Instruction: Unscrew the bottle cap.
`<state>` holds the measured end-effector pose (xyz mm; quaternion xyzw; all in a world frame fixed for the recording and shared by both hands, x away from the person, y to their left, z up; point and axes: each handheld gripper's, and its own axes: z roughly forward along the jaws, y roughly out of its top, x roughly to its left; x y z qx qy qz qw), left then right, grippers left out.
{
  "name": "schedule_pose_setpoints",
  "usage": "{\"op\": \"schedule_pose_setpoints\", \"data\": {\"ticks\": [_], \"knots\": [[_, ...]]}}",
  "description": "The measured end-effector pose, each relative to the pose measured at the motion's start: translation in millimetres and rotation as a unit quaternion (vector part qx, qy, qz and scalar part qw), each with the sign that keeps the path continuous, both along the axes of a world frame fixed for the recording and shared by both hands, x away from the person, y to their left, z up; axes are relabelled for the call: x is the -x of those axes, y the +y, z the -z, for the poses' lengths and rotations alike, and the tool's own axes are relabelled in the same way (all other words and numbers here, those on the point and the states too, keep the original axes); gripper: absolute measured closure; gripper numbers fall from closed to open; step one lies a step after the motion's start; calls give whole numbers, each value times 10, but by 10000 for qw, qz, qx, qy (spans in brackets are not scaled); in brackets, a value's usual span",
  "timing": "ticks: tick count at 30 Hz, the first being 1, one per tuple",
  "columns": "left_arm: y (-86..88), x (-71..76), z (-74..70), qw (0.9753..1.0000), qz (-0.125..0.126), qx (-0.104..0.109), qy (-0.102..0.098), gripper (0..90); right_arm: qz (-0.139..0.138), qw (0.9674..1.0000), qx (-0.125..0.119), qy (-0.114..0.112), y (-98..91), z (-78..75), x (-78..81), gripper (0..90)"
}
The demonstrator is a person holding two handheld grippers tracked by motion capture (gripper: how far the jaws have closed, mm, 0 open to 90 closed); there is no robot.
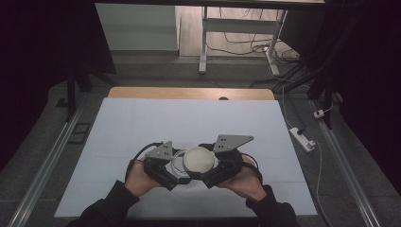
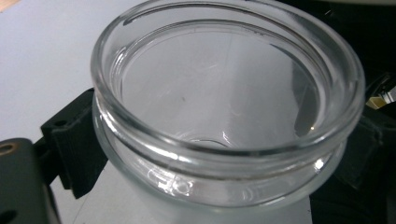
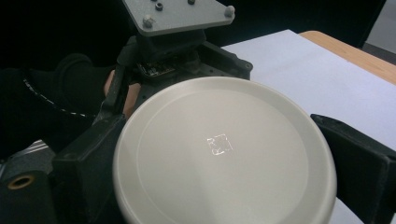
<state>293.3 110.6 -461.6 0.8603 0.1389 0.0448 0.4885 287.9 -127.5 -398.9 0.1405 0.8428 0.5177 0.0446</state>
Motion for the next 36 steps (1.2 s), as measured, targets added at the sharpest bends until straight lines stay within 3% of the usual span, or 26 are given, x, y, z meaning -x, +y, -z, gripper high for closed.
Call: {"op": "schedule_pose_setpoints", "data": {"ticks": [36], "knots": [[152,-87,-18,9981,-602,98,-71,73,623,9979,81,-127,-298,155,178,75]]}}
